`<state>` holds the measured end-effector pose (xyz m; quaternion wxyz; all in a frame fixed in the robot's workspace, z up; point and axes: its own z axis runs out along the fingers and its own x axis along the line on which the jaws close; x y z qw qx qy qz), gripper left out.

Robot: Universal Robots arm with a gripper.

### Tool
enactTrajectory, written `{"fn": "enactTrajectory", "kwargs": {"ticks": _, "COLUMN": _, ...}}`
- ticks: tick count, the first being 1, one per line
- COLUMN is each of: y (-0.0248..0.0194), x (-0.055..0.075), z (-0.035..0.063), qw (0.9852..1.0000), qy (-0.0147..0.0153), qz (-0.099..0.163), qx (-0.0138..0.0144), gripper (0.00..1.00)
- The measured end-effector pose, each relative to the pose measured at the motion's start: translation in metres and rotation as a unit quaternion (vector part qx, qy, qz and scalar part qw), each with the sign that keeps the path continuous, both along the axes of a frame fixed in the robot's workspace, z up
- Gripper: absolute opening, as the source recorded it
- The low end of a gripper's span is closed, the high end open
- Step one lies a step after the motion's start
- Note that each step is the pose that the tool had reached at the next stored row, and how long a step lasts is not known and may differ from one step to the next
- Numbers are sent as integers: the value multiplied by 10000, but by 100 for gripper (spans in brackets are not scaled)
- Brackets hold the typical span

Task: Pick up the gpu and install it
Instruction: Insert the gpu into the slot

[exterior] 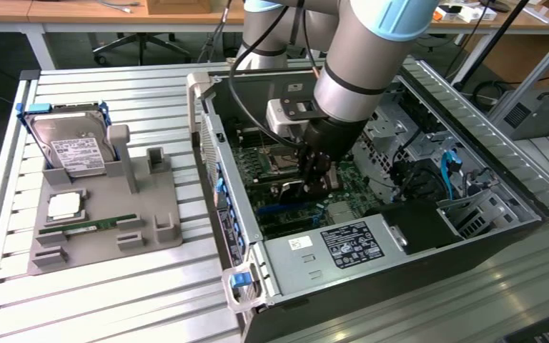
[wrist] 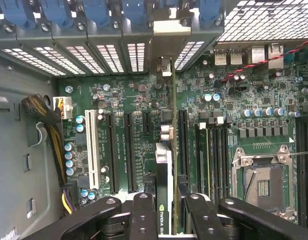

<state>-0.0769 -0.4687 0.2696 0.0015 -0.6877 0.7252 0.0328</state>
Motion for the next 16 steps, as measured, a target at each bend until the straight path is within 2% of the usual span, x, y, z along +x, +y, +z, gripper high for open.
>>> {"fn": "enactTrajectory", "kwargs": {"ticks": 6, "y": 0, "x": 16, "z": 28, "qw": 10000, "qy": 28, "qz": 0, "qx": 0, "gripper": 27}}
{"fn": "enactTrajectory", "kwargs": {"ticks": 8, "y": 0, "x": 32, "z": 39, "qw": 10000, "qy": 59, "qz": -1, "qx": -12, "gripper": 27}}
{"fn": "enactTrajectory", "kwargs": {"ticks": 16, "y": 0, "x": 55, "z": 39, "qw": 10000, "qy": 69, "qz": -1, "qx": -20, "gripper": 27}}
